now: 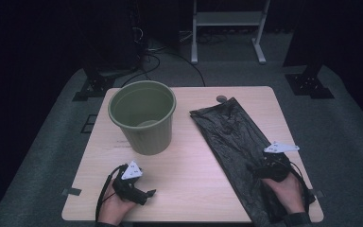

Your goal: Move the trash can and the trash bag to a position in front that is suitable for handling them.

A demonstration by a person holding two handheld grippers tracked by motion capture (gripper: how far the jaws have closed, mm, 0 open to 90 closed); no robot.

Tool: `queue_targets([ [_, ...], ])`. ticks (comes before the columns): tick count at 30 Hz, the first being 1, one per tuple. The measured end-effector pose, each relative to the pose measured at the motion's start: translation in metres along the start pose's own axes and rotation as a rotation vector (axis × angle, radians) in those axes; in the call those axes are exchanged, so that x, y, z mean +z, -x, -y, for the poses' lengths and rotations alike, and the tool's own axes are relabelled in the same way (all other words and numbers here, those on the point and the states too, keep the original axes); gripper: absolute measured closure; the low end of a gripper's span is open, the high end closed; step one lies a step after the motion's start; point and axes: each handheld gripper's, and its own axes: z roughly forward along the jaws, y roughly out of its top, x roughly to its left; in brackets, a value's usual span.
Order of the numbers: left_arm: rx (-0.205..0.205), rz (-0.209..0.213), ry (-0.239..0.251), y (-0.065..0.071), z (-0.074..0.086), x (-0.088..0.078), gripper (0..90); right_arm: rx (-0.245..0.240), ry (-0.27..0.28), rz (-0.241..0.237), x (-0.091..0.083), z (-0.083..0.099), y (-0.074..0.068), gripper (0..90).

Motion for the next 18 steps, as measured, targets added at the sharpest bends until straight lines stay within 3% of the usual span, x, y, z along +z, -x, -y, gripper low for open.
queue_targets([
  [2, 0.001, 0.0, 0.0, 0.0, 0.0, 0.0, 0.0, 0.013, 0.006, -0.022, 0.005, 0.002, 0.004, 9.9],
  [11, -0.018, 0.004, 0.038, -0.004, -0.001, -0.009, 0.0, -0.026, -0.042, 0.004, 0.016, 0.007, 0.002, 9.8],
  [14, -0.054, 0.014, 0.061, -0.004, -0.004, -0.014, 0.0, -0.042, -0.045, 0.01, 0.017, 0.007, 0.0, 9.8],
  [18, -0.068, 0.013, 0.061, -0.004, -0.007, -0.02, 0.0, -0.031, -0.036, 0.008, 0.016, 0.009, 0.0, 9.9],
])
